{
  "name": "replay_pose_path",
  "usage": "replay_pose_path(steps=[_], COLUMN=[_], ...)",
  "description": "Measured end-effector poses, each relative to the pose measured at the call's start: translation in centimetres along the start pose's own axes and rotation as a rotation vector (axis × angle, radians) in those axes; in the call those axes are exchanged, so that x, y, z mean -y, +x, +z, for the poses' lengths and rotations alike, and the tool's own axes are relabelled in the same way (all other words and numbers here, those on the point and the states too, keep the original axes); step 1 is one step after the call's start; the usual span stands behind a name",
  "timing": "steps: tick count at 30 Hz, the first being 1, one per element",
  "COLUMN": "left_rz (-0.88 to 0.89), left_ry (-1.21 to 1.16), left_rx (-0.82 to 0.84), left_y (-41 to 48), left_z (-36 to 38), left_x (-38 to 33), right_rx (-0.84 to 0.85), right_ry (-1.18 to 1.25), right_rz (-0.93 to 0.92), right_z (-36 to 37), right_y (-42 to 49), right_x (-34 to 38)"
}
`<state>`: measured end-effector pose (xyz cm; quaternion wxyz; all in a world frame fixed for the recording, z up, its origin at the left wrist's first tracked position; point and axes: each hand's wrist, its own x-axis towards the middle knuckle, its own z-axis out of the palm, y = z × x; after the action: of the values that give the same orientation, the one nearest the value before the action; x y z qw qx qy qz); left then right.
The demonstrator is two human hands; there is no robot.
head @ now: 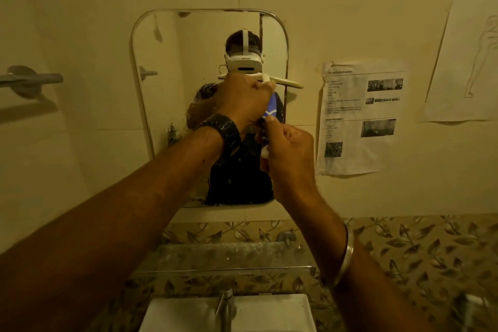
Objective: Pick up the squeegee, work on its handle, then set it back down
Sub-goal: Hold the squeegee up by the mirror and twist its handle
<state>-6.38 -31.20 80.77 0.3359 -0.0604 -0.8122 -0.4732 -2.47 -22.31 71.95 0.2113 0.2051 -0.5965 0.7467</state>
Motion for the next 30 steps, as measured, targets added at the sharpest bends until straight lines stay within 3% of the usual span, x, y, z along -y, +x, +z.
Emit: replay_pose_path(steps=[8,20,30], left_rz=[0.131,-0.019,0.102], left_ry=[0.054,0.043,0.017], left_rx=[-0.156,0.023,-0.065], left_y=[4.9,-0.6,1.9], left_z=[-1.4,0.6,-0.9], left_x=[-5.6,1.1,-2.5], right_rx=[-0.043,-0.047,-0.067], right_ry=[-0.024,-0.003,-0.006], right_rz=[-0.149,0.019,-0.086], right_z=[0.8,0.1,1.0], right_y=[5.6,-0.8,2.2], right_x=[4.9,-1.3,1.7])
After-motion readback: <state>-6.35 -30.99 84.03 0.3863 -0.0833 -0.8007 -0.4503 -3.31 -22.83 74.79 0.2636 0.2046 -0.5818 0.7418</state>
